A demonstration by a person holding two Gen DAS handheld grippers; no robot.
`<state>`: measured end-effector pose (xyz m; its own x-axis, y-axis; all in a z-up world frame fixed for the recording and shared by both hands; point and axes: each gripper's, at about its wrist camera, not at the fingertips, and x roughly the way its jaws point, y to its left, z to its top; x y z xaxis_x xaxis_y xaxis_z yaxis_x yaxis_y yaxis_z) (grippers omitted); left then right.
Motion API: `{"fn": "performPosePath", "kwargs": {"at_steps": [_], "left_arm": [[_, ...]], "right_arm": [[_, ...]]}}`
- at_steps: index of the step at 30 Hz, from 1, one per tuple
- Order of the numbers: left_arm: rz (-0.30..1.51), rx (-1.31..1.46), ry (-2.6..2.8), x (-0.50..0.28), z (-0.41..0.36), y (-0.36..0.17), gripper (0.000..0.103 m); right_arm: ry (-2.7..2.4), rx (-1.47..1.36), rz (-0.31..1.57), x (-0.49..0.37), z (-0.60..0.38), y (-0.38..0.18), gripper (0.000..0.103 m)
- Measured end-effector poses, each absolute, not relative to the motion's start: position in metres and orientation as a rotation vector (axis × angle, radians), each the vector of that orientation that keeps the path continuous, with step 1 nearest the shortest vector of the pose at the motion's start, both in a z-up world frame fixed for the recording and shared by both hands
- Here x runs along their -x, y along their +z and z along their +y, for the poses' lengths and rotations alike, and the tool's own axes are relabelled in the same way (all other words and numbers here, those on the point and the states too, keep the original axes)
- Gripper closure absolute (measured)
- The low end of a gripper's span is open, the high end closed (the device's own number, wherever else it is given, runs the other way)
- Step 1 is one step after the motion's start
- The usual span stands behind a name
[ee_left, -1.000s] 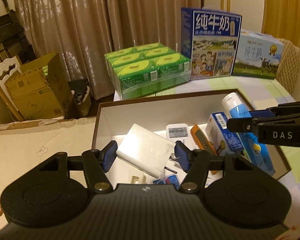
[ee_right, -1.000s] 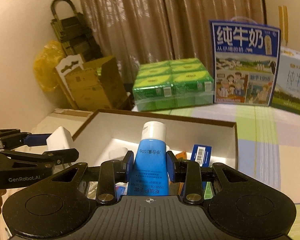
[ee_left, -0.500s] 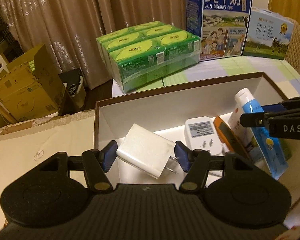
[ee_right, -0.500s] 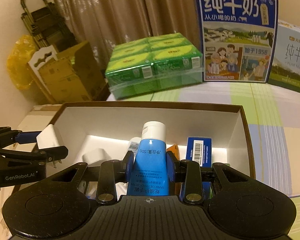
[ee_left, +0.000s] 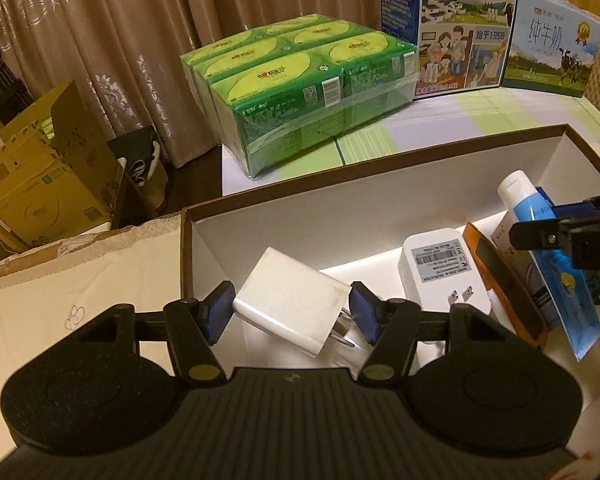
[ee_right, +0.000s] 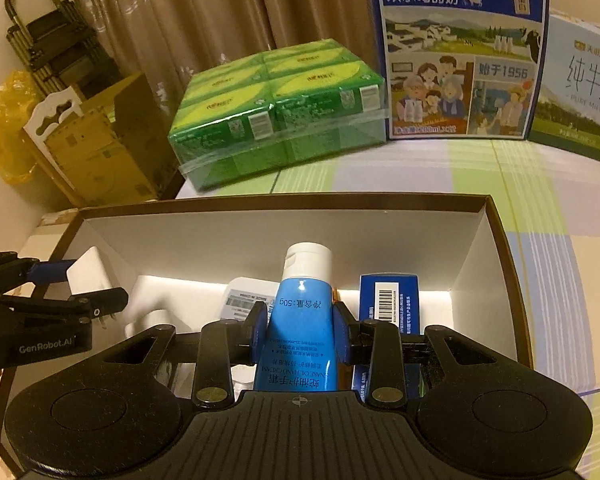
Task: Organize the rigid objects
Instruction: 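Lower the charger and tube into the box and open both tools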
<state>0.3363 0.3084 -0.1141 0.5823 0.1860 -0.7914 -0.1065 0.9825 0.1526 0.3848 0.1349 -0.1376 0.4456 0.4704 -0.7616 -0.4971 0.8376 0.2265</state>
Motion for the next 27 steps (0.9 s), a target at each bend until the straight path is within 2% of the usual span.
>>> {"fn": "performPosePath", "kwargs": {"at_steps": [9, 13, 16, 27], "left_arm": [[0.922, -0.087, 0.152, -0.343, 0.306, -0.116, 0.044], [0.907, -0.079, 0.144, -0.344, 0.306, -0.11, 0.043], [0.91, -0.073, 0.147, -0.343, 0.306, -0.107, 0.036], [0.92, -0.037, 0.154, -0.337, 0.301, -0.106, 0.036]], "right_arm": [[0.592, 0.029, 0.951, -0.388, 0.136, -0.142, 0.072], [0.59, 0.024, 0.955, -0.388, 0.136, -0.142, 0.072], [0.591, 0.021, 0.957, -0.388, 0.137, -0.143, 0.072], [0.591, 0.02, 0.957, -0.388, 0.139, -0.144, 0.071]]}}
